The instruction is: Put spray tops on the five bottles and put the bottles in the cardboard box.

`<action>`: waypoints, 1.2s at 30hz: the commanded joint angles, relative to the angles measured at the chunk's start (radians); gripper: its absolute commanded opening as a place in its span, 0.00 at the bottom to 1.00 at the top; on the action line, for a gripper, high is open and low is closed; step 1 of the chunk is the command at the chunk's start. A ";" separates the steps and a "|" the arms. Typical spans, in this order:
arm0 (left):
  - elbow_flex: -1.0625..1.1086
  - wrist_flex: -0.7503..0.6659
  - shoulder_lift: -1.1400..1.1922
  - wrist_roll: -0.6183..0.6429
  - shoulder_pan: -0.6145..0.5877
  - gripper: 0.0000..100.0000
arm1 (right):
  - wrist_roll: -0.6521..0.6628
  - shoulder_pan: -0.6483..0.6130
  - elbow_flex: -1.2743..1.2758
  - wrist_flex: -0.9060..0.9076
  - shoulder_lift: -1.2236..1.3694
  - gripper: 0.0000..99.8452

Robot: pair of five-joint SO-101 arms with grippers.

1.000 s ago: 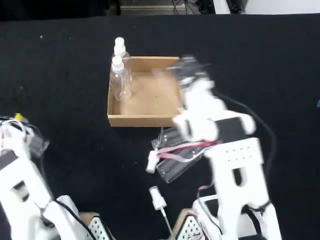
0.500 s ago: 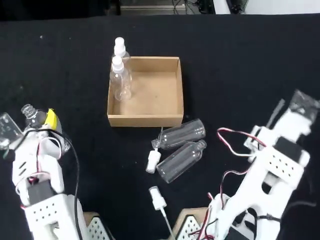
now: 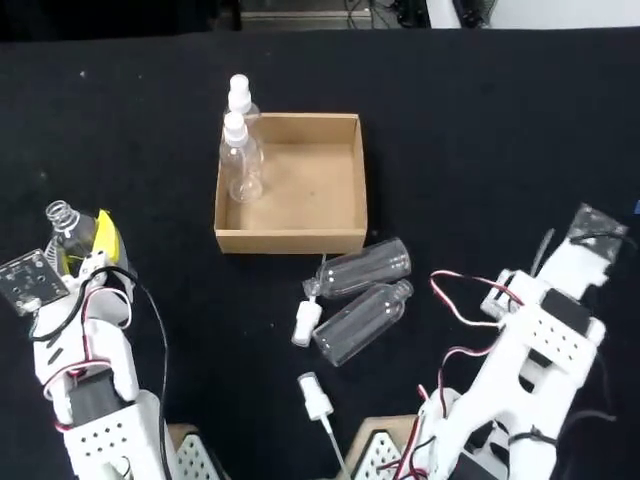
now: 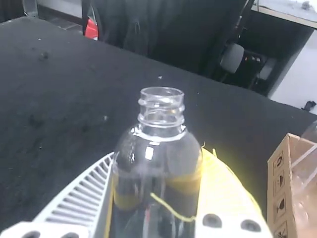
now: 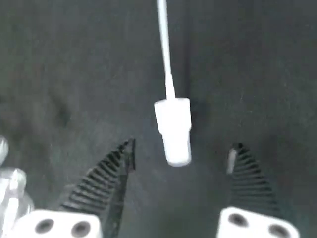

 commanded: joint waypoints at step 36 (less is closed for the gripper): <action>0.025 -0.025 -0.011 -0.012 0.067 0.12 | 1.990 0.014 -0.335 0.133 0.544 0.33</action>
